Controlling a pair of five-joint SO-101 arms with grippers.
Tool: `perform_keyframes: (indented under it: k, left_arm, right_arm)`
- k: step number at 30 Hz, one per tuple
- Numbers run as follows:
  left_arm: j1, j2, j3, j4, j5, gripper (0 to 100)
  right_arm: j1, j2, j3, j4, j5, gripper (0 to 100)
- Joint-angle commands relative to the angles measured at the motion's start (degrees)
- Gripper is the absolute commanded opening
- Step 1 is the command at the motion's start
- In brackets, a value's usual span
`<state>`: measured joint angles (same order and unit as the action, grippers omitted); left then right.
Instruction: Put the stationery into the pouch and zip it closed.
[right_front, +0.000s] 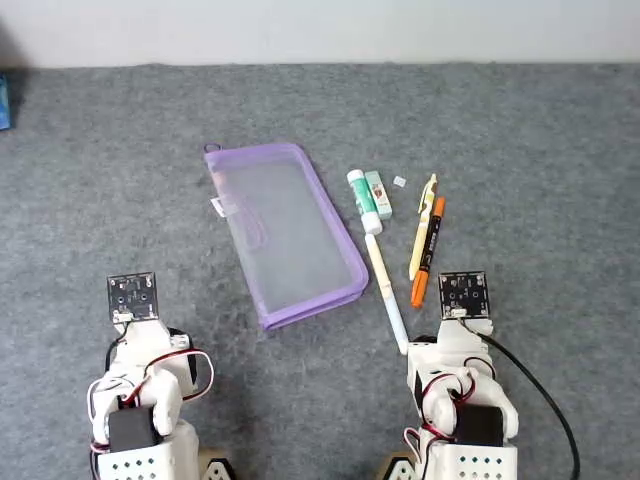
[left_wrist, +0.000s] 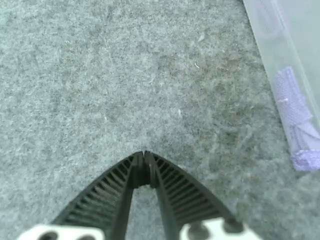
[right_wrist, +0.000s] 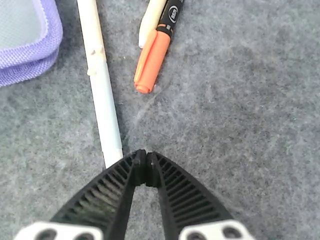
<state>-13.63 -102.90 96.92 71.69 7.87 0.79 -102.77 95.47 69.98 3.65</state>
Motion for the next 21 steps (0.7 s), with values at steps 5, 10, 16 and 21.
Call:
perform_keyframes:
  k: [5,10,16,21]
  left_arm:
    - [0.4,-0.4,-0.7,0.1,0.2,1]
    - [4.0,-0.4,-0.7,-0.8,0.2,2]
    - [12.1,-0.4,-0.5,-0.9,0.2,2]
    - [15.5,-0.4,-0.7,0.3,-1.6,2]
  right_arm:
    - [-0.3,-0.2,1.0,0.2,0.4,0.9]
    - [-0.3,-0.2,1.0,0.2,0.4,0.9]
    - [-0.3,-0.2,1.0,0.2,0.4,0.9]
    - [-0.3,-0.2,1.0,0.2,0.4,0.9]
